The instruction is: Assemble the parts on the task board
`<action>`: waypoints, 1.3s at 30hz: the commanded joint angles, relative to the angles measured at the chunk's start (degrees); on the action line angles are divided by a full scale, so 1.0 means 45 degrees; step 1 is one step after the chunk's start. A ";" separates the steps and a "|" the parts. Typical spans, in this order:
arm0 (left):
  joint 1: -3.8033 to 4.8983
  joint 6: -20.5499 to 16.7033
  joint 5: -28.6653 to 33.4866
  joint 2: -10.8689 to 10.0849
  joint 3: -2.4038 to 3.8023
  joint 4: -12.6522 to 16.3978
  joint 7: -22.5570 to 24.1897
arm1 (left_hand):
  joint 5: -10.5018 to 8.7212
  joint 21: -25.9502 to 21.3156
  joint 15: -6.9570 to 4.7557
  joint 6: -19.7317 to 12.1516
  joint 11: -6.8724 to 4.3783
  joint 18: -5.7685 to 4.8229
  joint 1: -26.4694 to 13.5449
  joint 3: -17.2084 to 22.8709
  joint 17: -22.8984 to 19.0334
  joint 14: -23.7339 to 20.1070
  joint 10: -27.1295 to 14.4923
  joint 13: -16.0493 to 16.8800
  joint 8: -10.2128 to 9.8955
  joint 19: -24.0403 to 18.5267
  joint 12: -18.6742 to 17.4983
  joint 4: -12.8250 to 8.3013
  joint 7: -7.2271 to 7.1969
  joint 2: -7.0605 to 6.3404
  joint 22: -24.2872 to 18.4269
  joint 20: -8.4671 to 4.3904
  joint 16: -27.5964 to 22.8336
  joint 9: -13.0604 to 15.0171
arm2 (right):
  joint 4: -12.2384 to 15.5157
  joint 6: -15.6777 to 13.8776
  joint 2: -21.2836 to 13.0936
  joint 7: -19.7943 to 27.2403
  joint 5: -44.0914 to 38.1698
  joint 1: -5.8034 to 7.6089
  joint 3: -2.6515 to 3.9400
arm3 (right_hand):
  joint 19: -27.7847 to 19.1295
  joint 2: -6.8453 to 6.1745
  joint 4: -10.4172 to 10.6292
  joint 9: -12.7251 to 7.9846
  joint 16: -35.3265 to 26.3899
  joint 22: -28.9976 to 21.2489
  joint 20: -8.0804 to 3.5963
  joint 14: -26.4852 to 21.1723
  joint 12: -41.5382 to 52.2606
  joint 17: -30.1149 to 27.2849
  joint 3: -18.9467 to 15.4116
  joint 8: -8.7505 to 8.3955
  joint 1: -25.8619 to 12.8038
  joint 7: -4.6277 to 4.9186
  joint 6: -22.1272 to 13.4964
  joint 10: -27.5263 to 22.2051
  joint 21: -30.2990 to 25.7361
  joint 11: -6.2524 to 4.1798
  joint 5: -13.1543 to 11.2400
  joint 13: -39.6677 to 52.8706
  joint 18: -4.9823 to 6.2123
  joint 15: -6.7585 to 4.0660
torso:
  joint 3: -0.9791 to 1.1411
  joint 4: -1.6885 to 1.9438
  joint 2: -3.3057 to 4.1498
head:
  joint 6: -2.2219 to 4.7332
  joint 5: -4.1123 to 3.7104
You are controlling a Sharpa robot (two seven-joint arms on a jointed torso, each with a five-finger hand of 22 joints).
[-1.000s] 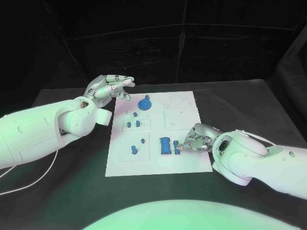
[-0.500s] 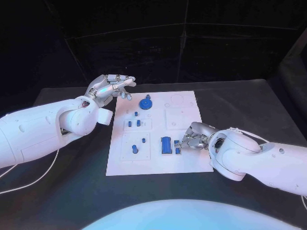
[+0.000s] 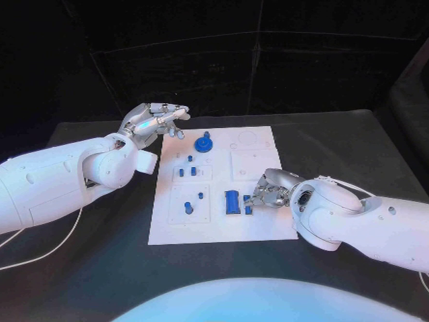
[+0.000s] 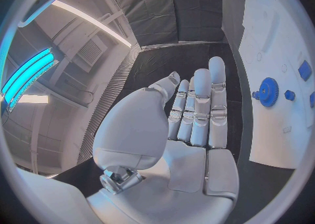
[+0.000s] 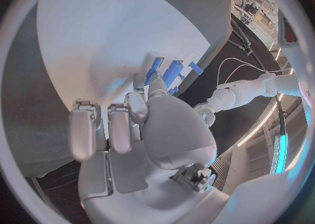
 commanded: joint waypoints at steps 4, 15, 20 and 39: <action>0.0023 0.0129 0.0035 -0.0003 0.0010 0.0007 0.0066 | -0.0023 -0.0015 0.0011 -0.0076 0.0020 0.0165 0.0084 -0.0081 -0.0013 -0.0058 -0.0070 0.0015 0.0059 0.0069 0.0073 0.0010 0.0005 0.0021 -0.0013 0.0045 0.0031 -0.0013 | 0.0064 -0.0649 -0.0136 0.0976 0.0176 -0.0024 -0.0034 | -0.0097 -0.0231 0.0451 -0.0012 -0.0155 0.1710 0.0016 0.0730 -0.0509 0.0253 -0.0491 -0.0256 -0.0804 0.0183 -0.0310 -0.0183 -0.0181 0.0120 0.0396 -0.0324 0.0004 0.0015 | -0.0003 0.0000 -0.0005 | 0.0084 -0.0005; 0.0025 -0.0033 0.0035 0.0014 0.0008 -0.0113 0.0178 | -0.0025 -0.0036 0.0013 -0.0081 0.0022 0.0165 0.0095 -0.0097 -0.0038 -0.0075 -0.0087 0.0014 0.0068 0.0069 0.0094 -0.0001 0.0005 0.0013 -0.0030 0.0045 0.0034 -0.0014 | -0.0648 -0.2329 -0.0459 0.7654 0.6075 0.0346 -0.0025 | -0.2060 -0.0092 0.0241 -0.0255 -0.2058 -0.0584 0.0435 0.0044 -0.3730 -0.2399 -0.0632 -0.1193 -0.0139 0.0819 -0.1892 -0.1951 -0.2321 0.0657 0.0204 -0.2654 0.0650 0.0457 | -0.0051 -0.0005 -0.0147 | 0.0628 -0.0068; 0.0024 -0.0200 0.0123 0.0159 0.0008 -0.0436 0.0318 | -0.0024 -0.0387 0.0058 -0.0093 0.0039 0.0151 0.0067 -0.0203 -0.0317 -0.0534 -0.0145 0.0003 0.0109 -0.0253 0.0196 0.0017 -0.0002 -0.0004 -0.0239 0.0084 -0.0336 -0.0019 | -0.2082 -0.2155 -0.0218 1.0256 0.9858 0.0966 -0.0023 | -0.5999 0.0227 0.0017 -0.0281 -0.7712 -0.5501 0.0659 -0.2212 -0.7582 -0.8482 -0.0777 -0.1378 0.0489 0.1000 -0.1997 -0.3927 -0.7471 0.0940 0.0235 -0.5628 0.1752 0.0682 | -0.0128 -0.0005 -0.0390 | 0.1191 -0.0205; -0.0203 -0.0695 0.1516 0.2118 0.0016 -0.3710 0.1090 | -0.0033 -0.5829 0.1601 -0.0744 0.0800 0.0144 0.0046 -0.0811 -0.4507 -0.3728 -0.0689 -0.0303 -0.0560 -0.5251 -0.1370 0.0309 0.0037 0.0040 -0.4041 0.1883 -0.8601 -0.0093 | -0.8988 0.0677 0.3018 1.3959 1.5832 0.1699 0.0042 | -0.6622 0.1372 -0.1569 -0.2413 -1.7353 -1.2165 0.2401 -0.4375 -1.3205 -1.5302 -0.1183 -0.2194 0.1057 0.1754 -0.2237 -0.4204 -1.5871 0.2154 0.0126 -1.4321 0.1837 0.2397 | -0.0211 -0.0059 -0.1289 | 0.2768 -0.0076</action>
